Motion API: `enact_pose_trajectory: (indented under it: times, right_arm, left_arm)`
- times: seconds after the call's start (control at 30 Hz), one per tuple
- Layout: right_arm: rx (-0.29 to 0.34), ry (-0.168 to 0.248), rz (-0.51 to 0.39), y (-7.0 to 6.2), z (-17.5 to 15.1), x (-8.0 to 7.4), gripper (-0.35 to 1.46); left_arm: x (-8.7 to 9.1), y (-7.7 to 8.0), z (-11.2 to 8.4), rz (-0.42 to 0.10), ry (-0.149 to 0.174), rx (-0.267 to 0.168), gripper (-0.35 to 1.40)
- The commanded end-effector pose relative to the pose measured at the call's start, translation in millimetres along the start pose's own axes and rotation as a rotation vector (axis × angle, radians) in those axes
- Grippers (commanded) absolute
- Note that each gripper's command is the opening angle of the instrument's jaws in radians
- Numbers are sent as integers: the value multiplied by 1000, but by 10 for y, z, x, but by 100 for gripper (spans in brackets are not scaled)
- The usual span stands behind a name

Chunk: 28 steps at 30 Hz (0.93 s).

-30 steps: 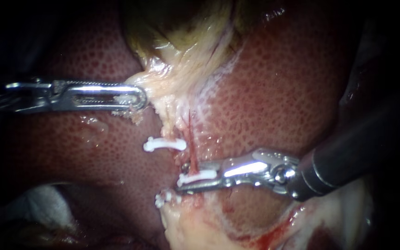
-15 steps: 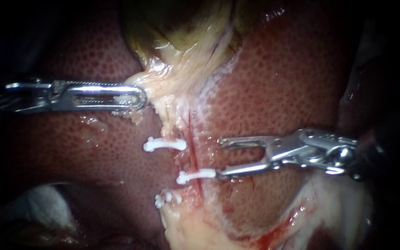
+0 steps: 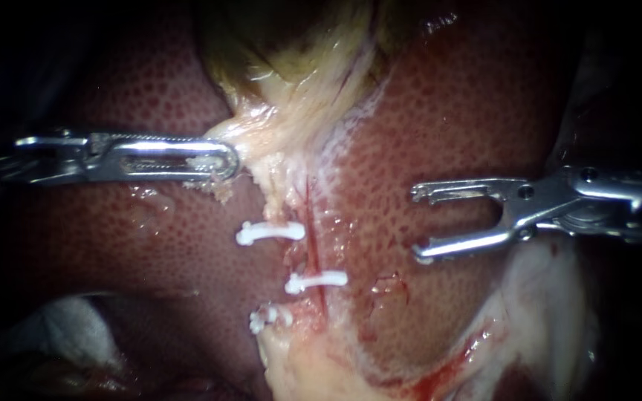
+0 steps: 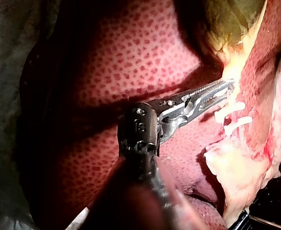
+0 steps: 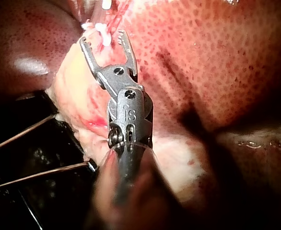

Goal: Going back first clip right tube

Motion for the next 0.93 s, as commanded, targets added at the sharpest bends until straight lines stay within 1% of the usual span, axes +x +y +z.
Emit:
enact_pose_trajectory:
  times: [0.03, 0.13, 0.3, 0.47, 0.57, 0.93]
  right_arm:
    - [0, 0, -1, 1, 1, -3, 50]
    - [0, 0, -1, 2, 1, -4, 50]
    - [0, 0, -1, 2, 2, -4, 50]
    - [-1, 0, -2, 1, 2, -5, 50]
    - [-1, 0, -2, 1, 2, -5, 50]
    - [-1, 0, -2, 1, 2, -5, 50]
  left_arm:
    - [-3, -3, 3, 2, -4, 4, -35]
    - [-8, -9, 13, 6, -12, 4, -35]
    - [-18, -17, 44, 14, -30, -1, -35]
    - [-29, -21, 66, 29, -43, -7, -35]
    - [-29, -21, 71, 29, -43, -6, -35]
    - [-28, -19, 71, 28, -43, -7, -35]
